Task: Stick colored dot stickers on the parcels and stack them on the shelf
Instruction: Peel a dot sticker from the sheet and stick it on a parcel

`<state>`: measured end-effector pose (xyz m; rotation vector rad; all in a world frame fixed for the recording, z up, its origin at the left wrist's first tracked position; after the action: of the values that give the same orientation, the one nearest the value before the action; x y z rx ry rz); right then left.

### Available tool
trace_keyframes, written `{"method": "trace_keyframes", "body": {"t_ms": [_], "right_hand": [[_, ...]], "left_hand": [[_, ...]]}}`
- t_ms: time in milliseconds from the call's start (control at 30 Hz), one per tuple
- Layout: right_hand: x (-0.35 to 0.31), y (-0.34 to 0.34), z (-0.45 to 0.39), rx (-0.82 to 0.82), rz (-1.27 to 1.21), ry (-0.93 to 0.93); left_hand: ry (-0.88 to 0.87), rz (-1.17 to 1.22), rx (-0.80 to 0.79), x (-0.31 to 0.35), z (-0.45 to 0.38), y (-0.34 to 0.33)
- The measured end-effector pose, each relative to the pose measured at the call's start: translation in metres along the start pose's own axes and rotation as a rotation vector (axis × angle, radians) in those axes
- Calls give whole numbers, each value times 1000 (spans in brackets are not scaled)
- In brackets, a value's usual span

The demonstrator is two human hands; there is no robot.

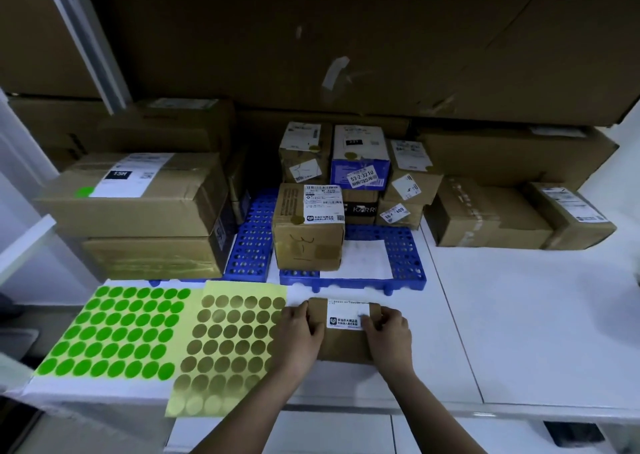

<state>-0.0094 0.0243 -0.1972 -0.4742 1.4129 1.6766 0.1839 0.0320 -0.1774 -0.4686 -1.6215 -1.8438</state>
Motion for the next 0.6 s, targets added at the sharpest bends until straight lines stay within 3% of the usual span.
{"method": "trace_keyframes", "body": {"t_ms": [367, 500, 600], "right_hand": [[-4, -2, -2, -33, 123, 5], [-9, 0, 0, -31, 135, 7], [-22, 13, 5, 70, 188, 70]], "left_hand": [[12, -132, -96, -4, -3, -4], [8, -57, -129, -6, -4, -2], [-17, 34, -119, -4, -7, 8]]}}
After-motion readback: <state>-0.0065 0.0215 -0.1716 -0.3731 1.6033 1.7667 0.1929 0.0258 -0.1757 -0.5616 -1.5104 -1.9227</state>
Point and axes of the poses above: each hand's wrist, its own z-axis away from the middle knuckle, its own y-axis out of the back of the hand, x = y × z, the point moved 8 cm from there along -z, towards the middle knuckle, and after that the axes turned 6 degrees about -x, right-handed, at the moved point
